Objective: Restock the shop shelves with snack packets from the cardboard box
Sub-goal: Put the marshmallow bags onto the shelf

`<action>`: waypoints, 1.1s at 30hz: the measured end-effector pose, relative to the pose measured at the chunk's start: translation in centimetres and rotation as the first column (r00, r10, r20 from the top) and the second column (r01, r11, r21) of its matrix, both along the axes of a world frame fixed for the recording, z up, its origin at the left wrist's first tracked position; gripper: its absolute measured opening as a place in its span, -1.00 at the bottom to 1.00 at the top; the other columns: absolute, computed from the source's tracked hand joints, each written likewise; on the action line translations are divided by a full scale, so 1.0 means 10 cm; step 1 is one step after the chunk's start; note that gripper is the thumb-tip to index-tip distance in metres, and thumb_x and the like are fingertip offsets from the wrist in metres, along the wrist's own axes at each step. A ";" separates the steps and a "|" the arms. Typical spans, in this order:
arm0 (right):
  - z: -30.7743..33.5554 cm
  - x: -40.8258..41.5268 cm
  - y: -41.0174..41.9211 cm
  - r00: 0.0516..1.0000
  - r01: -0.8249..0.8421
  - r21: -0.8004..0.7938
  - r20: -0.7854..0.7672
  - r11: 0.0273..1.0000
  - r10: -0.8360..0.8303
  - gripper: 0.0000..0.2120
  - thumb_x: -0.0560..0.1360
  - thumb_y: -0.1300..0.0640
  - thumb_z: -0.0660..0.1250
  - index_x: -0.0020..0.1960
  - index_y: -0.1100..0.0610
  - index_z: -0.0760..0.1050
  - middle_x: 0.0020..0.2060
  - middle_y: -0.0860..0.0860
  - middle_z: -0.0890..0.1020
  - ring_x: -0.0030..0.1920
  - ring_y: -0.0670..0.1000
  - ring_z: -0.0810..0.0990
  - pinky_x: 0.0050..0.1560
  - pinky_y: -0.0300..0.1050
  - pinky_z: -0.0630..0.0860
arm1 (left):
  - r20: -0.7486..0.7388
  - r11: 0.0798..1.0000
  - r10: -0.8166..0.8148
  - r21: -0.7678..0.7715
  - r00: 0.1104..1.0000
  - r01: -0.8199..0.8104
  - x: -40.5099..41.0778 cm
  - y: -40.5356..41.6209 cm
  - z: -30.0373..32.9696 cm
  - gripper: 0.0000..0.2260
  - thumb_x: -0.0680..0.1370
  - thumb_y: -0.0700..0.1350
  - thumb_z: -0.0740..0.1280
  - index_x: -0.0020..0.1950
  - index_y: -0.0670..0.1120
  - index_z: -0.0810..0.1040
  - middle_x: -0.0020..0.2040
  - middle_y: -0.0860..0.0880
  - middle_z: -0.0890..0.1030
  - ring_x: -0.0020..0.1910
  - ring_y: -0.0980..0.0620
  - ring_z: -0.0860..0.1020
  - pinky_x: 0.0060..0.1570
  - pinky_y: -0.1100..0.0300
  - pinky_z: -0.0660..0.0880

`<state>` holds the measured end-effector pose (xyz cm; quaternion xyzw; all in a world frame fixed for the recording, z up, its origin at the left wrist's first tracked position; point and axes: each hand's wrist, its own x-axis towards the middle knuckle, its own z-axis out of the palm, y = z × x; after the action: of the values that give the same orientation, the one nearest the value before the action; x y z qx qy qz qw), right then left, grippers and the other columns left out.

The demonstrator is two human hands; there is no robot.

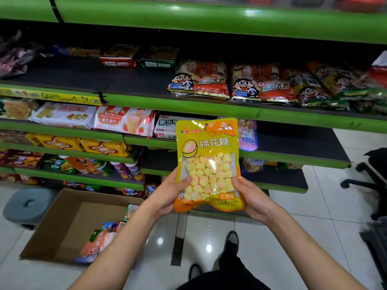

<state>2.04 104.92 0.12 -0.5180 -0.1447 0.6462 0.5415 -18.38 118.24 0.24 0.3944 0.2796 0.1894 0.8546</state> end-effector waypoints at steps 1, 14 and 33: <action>0.00 -0.01 -0.01 1.000 0.007 0.000 0.012 1.000 -0.007 -0.61 0.57 -0.06 0.24 0.36 0.02 0.49 0.22 0.11 0.66 0.21 0.15 0.65 -0.02 0.04 0.65 | -0.003 1.000 0.014 0.010 1.000 -0.014 0.00 0.00 -0.01 -0.55 0.58 -0.22 0.26 0.48 -0.08 0.36 0.38 -0.20 0.55 0.34 -0.23 0.54 0.28 -0.18 0.51; -0.01 0.15 -0.16 0.991 -0.046 0.032 0.127 0.998 0.042 -0.63 0.64 0.09 0.21 0.42 0.08 0.46 0.28 0.14 0.62 0.28 0.19 0.60 0.29 0.21 0.52 | -0.072 0.999 -0.020 -0.042 0.997 0.017 0.05 -0.02 -0.13 -0.56 0.59 -0.03 0.28 0.46 -0.07 0.42 0.35 -0.16 0.58 0.34 -0.17 0.55 0.35 -0.20 0.45; -0.12 0.66 -0.17 0.887 0.091 0.084 0.447 0.992 -0.120 -0.79 0.64 0.07 0.27 0.03 -0.06 0.70 0.02 0.02 0.74 0.07 0.06 0.71 0.12 0.11 0.63 | -0.236 0.992 0.120 0.065 0.964 -0.108 0.78 -0.27 -0.12 -0.62 0.67 0.11 0.16 0.42 -0.02 0.46 0.29 -0.07 0.63 0.28 -0.09 0.60 0.26 -0.13 0.54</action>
<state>8.59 103.19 -1.03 -0.6441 -0.2575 0.4733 0.5430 -10.56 115.53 -0.97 0.4195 0.3978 0.1965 0.7919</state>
